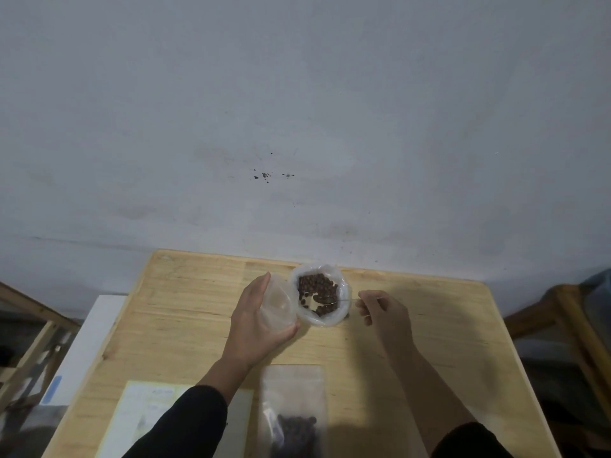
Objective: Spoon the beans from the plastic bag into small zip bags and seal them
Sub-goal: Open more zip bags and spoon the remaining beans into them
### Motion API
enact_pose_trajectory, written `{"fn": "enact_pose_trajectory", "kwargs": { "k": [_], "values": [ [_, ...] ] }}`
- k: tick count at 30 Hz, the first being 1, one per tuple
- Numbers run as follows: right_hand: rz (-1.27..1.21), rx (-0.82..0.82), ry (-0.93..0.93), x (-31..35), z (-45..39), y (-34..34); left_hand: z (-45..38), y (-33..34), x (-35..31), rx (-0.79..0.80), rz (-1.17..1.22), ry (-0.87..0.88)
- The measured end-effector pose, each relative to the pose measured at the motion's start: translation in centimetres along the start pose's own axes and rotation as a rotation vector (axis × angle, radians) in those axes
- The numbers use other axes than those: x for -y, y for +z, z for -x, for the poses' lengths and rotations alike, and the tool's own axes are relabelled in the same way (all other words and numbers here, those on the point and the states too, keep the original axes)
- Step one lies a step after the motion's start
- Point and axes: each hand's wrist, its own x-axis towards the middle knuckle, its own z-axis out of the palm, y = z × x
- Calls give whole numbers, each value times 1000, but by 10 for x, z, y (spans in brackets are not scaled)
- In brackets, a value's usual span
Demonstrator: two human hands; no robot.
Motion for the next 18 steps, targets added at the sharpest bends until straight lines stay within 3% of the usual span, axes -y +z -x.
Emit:
{"fn": "enact_pose_trajectory", "kwargs": {
  "k": [4,10,18],
  "values": [
    [149,-69,-172,-5,5,3,-2,3,-2,17,14,-19],
    [132,-134,-324,-21,6,4,-2,10,-1,38,12,-30],
    [-14,-106,-117,-40,8,26,-3,18,-7,74,-9,-46]
  ]
}}
